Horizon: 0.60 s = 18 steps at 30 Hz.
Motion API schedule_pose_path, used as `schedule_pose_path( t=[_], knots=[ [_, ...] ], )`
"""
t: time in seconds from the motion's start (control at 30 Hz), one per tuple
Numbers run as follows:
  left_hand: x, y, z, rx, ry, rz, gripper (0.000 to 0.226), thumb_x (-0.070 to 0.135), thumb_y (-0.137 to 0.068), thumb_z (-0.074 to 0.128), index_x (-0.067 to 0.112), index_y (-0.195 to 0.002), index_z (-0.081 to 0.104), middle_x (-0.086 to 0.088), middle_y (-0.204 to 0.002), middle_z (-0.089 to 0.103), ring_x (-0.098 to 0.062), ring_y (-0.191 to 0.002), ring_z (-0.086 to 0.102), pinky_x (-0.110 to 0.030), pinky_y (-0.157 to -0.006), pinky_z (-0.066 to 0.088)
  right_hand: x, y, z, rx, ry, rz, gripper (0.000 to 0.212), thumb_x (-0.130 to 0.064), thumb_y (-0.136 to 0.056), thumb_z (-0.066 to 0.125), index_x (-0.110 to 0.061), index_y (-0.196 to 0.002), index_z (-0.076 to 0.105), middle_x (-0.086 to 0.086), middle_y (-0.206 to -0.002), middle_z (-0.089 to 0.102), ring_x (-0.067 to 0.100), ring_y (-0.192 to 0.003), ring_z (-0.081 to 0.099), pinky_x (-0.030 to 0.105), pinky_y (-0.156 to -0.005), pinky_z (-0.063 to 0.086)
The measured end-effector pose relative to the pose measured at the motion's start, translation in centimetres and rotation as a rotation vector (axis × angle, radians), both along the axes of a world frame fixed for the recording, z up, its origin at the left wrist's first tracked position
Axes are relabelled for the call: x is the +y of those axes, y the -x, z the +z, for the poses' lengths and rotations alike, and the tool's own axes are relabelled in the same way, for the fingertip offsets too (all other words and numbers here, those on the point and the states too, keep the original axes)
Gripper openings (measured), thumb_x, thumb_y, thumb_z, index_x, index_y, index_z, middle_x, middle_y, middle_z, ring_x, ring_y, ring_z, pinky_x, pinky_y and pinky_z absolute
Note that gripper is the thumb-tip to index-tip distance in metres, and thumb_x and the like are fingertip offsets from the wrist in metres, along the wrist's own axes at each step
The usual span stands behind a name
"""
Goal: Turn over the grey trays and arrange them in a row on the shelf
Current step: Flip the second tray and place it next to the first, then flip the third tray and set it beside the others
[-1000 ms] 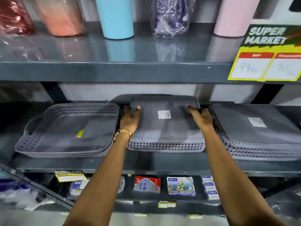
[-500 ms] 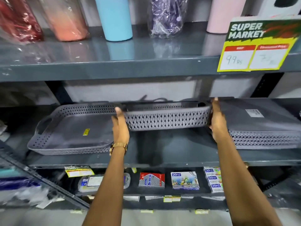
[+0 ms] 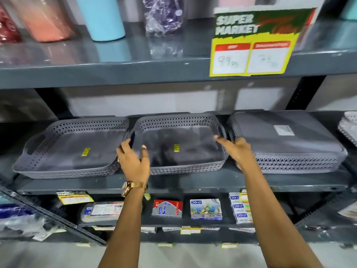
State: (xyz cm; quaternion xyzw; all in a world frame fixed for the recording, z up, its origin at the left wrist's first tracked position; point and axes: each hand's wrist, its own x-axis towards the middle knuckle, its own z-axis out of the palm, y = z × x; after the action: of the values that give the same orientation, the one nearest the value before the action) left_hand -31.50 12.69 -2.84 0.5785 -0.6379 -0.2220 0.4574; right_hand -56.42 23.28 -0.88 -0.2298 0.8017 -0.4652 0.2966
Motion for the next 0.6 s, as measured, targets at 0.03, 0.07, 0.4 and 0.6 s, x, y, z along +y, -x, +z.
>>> schedule_pose_path(
  t=[0.03,0.07,0.4,0.6],
  knots=[
    [0.7,1.3,0.5,-0.022,0.107,0.021,0.044,0.015,-0.086,0.061,0.001,-0.125,0.045,-0.026,-0.127,0.046,-0.042,-0.111,0.051,-0.047,-0.093,0.043,0.3,1.3,0.5,0.049,0.029,0.016,0.059,-0.057,-0.07,0.07,0.0,-0.076,0.055,0.017,-0.085,0.058,0.031,-0.083,0.058,0.04,-0.083,0.051],
    [1.3,2.6,1.1,-0.032,0.183,0.025,0.043,0.014,-0.086,0.061,0.001,-0.124,0.046,-0.026,-0.126,0.046,-0.042,-0.11,0.05,-0.047,-0.093,0.043,0.7,2.5,1.2,0.104,0.05,0.022,0.06,-0.057,-0.066,0.071,0.0,-0.072,0.056,0.013,-0.077,0.06,0.032,-0.081,0.062,0.041,-0.083,0.055],
    [7.5,25.1,2.5,-0.083,-0.064,-0.522,0.032,0.018,-0.087,0.062,0.001,-0.114,0.059,-0.024,-0.111,0.064,-0.037,-0.104,0.06,-0.036,-0.086,0.046,5.8,20.5,2.4,0.556,-0.312,0.012,0.081,-0.067,-0.073,0.057,-0.004,-0.125,0.055,0.022,-0.135,0.054,0.041,-0.128,0.046,0.047,-0.103,0.041],
    [8.2,31.7,2.1,-0.167,-0.478,-0.411,0.072,0.046,-0.089,0.056,0.002,-0.14,0.031,-0.021,-0.145,0.041,-0.039,-0.132,0.041,-0.045,-0.108,0.036,8.2,26.6,0.6,0.431,-0.447,-0.032,0.101,-0.073,-0.063,0.061,-0.009,-0.139,0.043,0.021,-0.145,0.043,0.044,-0.13,0.041,0.056,-0.108,0.033]
  ],
)
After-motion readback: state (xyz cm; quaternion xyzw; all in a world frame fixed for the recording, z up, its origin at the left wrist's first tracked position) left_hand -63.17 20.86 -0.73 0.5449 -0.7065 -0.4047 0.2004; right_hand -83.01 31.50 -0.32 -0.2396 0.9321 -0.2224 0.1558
